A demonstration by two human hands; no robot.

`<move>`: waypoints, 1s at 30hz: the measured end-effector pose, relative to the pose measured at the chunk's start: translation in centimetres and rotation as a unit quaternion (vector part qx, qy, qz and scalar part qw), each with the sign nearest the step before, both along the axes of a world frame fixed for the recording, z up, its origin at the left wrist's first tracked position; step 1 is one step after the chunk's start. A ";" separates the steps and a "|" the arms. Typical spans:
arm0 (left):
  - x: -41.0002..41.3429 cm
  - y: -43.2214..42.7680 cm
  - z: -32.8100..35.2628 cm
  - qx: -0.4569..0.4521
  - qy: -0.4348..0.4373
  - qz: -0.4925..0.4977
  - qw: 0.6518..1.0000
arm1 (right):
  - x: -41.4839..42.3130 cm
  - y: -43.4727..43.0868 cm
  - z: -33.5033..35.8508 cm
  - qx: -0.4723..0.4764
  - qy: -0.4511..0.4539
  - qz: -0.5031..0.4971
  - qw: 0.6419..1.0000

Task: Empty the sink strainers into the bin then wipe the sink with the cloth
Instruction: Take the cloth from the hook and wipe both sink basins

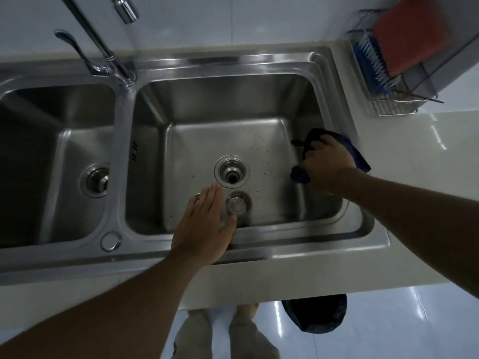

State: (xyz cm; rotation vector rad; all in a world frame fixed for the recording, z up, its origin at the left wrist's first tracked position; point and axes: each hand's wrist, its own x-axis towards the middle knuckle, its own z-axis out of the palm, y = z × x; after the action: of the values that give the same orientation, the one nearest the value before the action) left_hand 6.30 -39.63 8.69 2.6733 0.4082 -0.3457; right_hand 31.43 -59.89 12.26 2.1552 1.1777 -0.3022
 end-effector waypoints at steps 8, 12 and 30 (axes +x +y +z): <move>-0.1 0.0 0.3 -0.015 -0.006 0.014 1.000 | 5.6 4.2 1.0 -0.029 -0.092 -0.022 0.995; -0.1 0.0 0.3 -0.018 -0.005 0.024 1.000 | 5.3 4.5 -0.1 -0.082 -0.068 0.007 0.994; -0.1 0.1 0.3 -0.043 -0.012 0.055 0.997 | 8.9 9.1 0.1 -0.086 -0.045 -0.028 0.995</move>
State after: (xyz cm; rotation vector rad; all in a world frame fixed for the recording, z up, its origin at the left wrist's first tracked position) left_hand 6.20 -39.52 8.95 2.5570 0.5188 -0.2900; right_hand 40.31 -50.78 12.39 2.0318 1.0063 -0.3163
